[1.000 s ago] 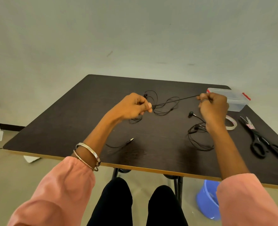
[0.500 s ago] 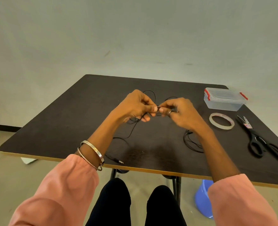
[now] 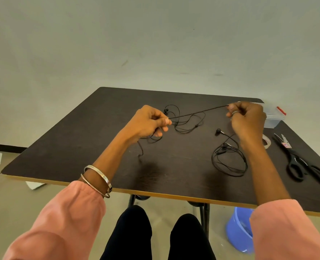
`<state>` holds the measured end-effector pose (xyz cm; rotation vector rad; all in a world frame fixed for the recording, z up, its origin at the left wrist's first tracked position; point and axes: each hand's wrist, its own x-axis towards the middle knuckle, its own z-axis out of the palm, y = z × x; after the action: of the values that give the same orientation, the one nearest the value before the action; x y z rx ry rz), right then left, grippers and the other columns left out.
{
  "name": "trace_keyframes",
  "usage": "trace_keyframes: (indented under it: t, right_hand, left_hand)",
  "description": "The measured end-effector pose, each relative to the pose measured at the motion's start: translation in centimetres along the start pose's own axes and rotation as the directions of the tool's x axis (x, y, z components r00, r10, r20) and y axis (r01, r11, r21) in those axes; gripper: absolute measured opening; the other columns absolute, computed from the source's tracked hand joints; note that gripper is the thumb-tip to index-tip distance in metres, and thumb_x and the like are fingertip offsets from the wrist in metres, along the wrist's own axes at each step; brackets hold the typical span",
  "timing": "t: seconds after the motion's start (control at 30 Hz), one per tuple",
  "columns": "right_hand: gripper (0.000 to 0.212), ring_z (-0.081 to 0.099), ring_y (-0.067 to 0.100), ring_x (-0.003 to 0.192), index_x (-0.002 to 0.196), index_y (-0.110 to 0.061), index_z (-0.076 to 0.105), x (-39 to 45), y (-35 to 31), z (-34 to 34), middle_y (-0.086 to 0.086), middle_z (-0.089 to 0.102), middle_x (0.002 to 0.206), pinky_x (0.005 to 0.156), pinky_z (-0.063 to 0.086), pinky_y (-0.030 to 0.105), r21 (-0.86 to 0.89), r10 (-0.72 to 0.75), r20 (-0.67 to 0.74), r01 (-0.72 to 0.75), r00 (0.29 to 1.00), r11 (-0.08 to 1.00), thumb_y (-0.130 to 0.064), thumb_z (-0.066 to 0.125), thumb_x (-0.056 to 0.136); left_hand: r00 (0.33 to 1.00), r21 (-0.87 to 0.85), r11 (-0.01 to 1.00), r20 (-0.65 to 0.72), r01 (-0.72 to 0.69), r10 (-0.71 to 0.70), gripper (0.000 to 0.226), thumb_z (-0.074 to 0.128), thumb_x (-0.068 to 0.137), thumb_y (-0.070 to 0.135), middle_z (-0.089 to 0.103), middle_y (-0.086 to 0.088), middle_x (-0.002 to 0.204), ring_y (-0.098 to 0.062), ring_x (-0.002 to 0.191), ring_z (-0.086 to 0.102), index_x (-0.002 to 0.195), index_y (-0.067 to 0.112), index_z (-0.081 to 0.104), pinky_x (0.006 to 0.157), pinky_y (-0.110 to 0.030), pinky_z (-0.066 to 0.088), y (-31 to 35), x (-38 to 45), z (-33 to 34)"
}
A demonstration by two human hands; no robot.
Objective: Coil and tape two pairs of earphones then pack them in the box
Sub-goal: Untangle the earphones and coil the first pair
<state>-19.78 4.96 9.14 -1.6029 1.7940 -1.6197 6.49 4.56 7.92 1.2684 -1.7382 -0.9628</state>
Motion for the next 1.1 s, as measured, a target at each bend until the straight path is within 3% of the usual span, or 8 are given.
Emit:
trace_keyframes:
  t: [0.13, 0.23, 0.4, 0.6, 0.8, 0.9, 1.0, 1.1]
  right_hand:
    - [0.04, 0.037, 0.036, 0.126, 0.131, -0.014, 0.055, -1.2, 0.1, 0.9, 0.012, 0.058, 0.128, 0.102, 0.028, 0.049, -0.522, -0.101, 0.219, 0.205, 0.97, 0.828, -0.01, 0.055, 0.091]
    - [0.047, 0.037, 0.03, 0.133, 0.14, -0.014, 0.046, -2.7, -1.4, 2.0, 0.008, 0.052, 0.139, 0.108, 0.028, 0.05, -0.294, -0.308, 0.478, 0.481, 0.822, 0.826, -0.017, 0.057, 0.094]
    - [0.034, 0.063, 0.012, 0.107, 0.126, -0.014, 0.06, -3.6, -2.5, 2.9, 0.001, 0.069, 0.116, 0.093, 0.049, 0.026, 0.05, -0.295, 0.647, 0.347, 0.703, 0.937, -0.017, 0.061, 0.093]
    - [0.017, 0.062, -0.002, 0.063, 0.093, -0.017, 0.072, -2.2, -1.3, 2.2, -0.001, 0.07, 0.069, 0.06, 0.044, 0.009, 0.13, -0.285, 0.442, 0.253, 0.851, 0.959, -0.015, 0.056, 0.096]
    - [0.029, 0.059, 0.005, 0.071, 0.083, -0.018, 0.068, -0.3, 0.4, 1.5, -0.002, 0.066, 0.068, 0.073, 0.043, 0.025, 0.137, 0.039, 0.119, -0.056, 0.992, 0.989, -0.018, 0.045, 0.099]
    - [0.026, 0.058, 0.023, 0.096, 0.093, -0.017, 0.067, -0.1, 0.8, 1.7, 0.004, 0.069, 0.09, 0.095, 0.04, 0.048, -0.112, 0.144, 0.0, -0.143, 0.99, 0.983, -0.017, 0.041, 0.096]
    - [0.039, 0.035, 0.034, 0.123, 0.126, -0.019, 0.055, -1.0, 1.0, 2.3, 0.009, 0.055, 0.126, 0.1, 0.024, 0.054, -0.541, 0.054, 0.095, 0.006, 0.994, 0.841, -0.012, 0.049, 0.089]
    - [0.055, 0.025, 0.028, 0.133, 0.138, -0.026, 0.045, -2.4, 0.0, 3.1, 0.002, 0.042, 0.143, 0.104, 0.018, 0.049, -0.543, -0.246, 0.345, 0.406, 0.906, 0.735, -0.014, 0.057, 0.086]
  left_hand:
    - [0.998, -0.087, 0.996, -0.049, 0.02, -0.025, 0.018, 0.061, 0.094, 0.017, 0.073, -0.009, 0.077, -0.008, 0.045, 0.047, 0.081, 0.013, 0.073, 0.048, -0.025, 0.047, 0.7, -0.2, 1.8]
    - [0.998, -0.109, 0.994, -0.055, 0.018, -0.024, 0.018, 0.06, 0.094, 0.019, 0.07, -0.002, 0.068, -0.001, 0.042, 0.047, 0.084, 0.01, 0.073, 0.045, -0.022, 0.04, 1.4, -0.2, 3.1]
    - [0.992, -0.04, 0.998, -0.116, -0.047, 0.043, 0.017, 0.063, 0.092, 0.019, 0.069, -0.006, 0.066, -0.003, 0.044, 0.049, 0.08, 0.013, 0.073, 0.046, -0.021, 0.043, 1.9, -0.1, 3.8]
    - [0.999, -0.11, 0.994, -0.053, 0.002, -0.008, 0.022, 0.065, 0.091, 0.025, 0.068, -0.009, 0.066, -0.013, 0.046, 0.038, 0.082, 0.007, 0.074, 0.044, -0.025, 0.035, 1.9, -0.4, 2.5]
    - [0.999, -0.132, 0.99, 0.023, 0.041, -0.038, 0.028, 0.057, 0.096, 0.024, 0.057, 0.002, 0.054, -0.016, 0.046, 0.03, 0.085, 0.006, 0.074, 0.041, -0.024, 0.024, 0.9, -1.1, 1.9]
    - [0.995, -0.164, 0.982, 0.048, 0.09, -0.083, 0.029, 0.056, 0.097, 0.026, 0.052, 0.004, 0.052, -0.011, 0.045, 0.029, 0.088, 0.005, 0.074, 0.039, -0.021, 0.022, 0.5, -1.3, 2.0]
    - [0.992, -0.255, 0.959, 0.05, 0.126, -0.117, 0.03, 0.055, 0.097, 0.027, 0.048, 0.004, 0.053, -0.008, 0.044, 0.027, 0.086, 0.006, 0.073, 0.038, -0.019, 0.021, 0.4, -1.3, 2.7]
    - [0.983, -0.379, 0.908, 0.034, 0.178, -0.179, 0.03, 0.056, 0.097, 0.028, 0.048, 0.004, 0.053, -0.007, 0.043, 0.025, 0.083, 0.008, 0.073, 0.036, -0.019, 0.018, 0.5, -1.0, 3.3]
